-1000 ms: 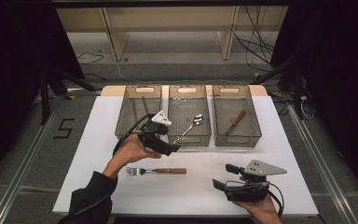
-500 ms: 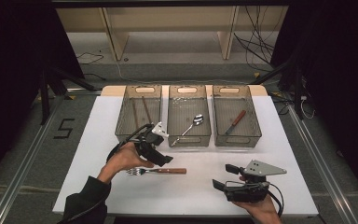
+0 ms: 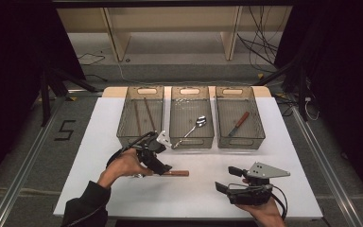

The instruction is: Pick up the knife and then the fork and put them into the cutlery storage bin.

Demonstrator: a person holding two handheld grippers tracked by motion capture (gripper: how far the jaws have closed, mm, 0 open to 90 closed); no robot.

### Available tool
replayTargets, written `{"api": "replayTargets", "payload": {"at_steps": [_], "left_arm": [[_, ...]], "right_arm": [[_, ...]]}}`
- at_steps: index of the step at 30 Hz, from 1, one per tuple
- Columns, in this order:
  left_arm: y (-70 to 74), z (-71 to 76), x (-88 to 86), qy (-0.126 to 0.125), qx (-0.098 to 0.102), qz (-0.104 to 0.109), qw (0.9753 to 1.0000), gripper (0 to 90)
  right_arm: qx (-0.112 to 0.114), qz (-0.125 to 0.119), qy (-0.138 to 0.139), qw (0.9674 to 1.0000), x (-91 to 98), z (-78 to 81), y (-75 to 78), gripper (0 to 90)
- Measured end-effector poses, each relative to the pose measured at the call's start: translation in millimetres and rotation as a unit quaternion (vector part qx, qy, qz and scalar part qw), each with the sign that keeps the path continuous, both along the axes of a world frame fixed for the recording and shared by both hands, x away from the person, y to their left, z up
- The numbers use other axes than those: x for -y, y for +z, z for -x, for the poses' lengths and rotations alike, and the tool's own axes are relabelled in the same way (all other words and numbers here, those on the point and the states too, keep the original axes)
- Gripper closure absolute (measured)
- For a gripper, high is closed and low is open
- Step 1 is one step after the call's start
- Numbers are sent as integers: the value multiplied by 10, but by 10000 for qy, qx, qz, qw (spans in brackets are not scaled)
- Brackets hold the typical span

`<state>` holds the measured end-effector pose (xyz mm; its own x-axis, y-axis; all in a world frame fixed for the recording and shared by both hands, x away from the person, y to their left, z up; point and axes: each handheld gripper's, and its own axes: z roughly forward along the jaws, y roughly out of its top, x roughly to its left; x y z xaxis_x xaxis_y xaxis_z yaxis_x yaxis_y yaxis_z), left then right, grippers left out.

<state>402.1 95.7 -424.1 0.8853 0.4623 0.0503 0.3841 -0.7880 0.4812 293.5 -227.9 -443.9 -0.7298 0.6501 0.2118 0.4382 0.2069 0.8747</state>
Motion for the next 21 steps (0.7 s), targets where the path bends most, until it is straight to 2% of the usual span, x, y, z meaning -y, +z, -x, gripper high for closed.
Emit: {"api": "replayTargets", "payload": {"at_steps": [4,12,14,21], "left_arm": [[-52,12,17,-38,-12,-208,9998,245],[-136,34,40,-155,-69,-447,9989,260],[-158,35,43,-201,-89,-556,9982,269],[-250,41,89,-410,-159,-745,9963,330]], "right_arm": [[2,-2,0,10000,-1,1,1,230],[1,2,-1,10000,-2,1,1,230],[1,3,0,10000,-2,1,1,230],[1,9,2,10000,-3,-1,0,230]]}}
